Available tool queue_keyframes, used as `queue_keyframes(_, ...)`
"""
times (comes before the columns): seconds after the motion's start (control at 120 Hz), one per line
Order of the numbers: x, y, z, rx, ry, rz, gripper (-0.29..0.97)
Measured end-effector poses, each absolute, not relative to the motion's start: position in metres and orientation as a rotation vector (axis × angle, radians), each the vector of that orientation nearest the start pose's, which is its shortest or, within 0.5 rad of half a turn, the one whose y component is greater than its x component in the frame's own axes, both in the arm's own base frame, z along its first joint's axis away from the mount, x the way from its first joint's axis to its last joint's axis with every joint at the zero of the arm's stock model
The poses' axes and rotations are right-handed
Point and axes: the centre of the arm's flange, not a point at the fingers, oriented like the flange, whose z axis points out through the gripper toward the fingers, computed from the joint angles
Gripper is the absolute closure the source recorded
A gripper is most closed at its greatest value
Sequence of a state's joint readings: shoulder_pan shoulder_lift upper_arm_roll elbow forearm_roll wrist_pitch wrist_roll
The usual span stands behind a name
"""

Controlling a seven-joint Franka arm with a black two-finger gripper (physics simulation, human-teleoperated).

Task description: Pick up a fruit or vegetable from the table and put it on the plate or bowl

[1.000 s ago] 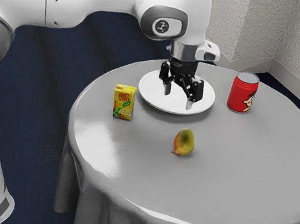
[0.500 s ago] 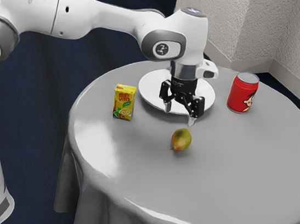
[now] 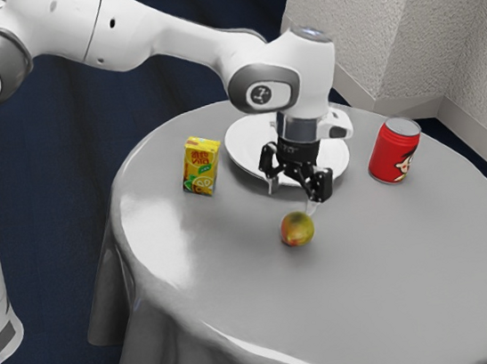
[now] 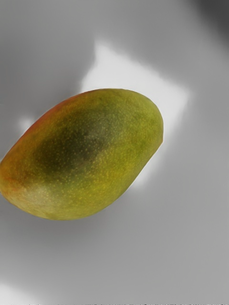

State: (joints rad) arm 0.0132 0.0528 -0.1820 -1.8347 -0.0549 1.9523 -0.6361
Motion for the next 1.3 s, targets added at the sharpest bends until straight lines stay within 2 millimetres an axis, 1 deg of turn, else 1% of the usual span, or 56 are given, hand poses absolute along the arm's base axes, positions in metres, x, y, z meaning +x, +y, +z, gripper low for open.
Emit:
queue_keyframes(0.125, 0.575, -0.105, 0.501, -3.136, -0.776, -0.062, 0.00)
queue_keyframes(0.192, 0.573, -0.109, 0.494, -3.137, -0.771, -0.054, 0.00)
queue_keyframes(0.35, 0.574, -0.114, 0.487, -3.142, -0.767, -0.056, 0.00)
queue_keyframes(0.492, 0.576, -0.112, 0.487, -3.143, -0.780, -0.066, 0.00)
queue_keyframes(0.742, 0.587, -0.110, 0.467, -3.143, -0.786, -0.036, 0.00)
queue_keyframes(1.217, 0.593, -0.108, 0.449, -3.148, -0.792, -0.018, 0.00)
queue_keyframes(1.3, 0.597, -0.105, 0.441, -3.145, -0.800, -0.003, 0.00)
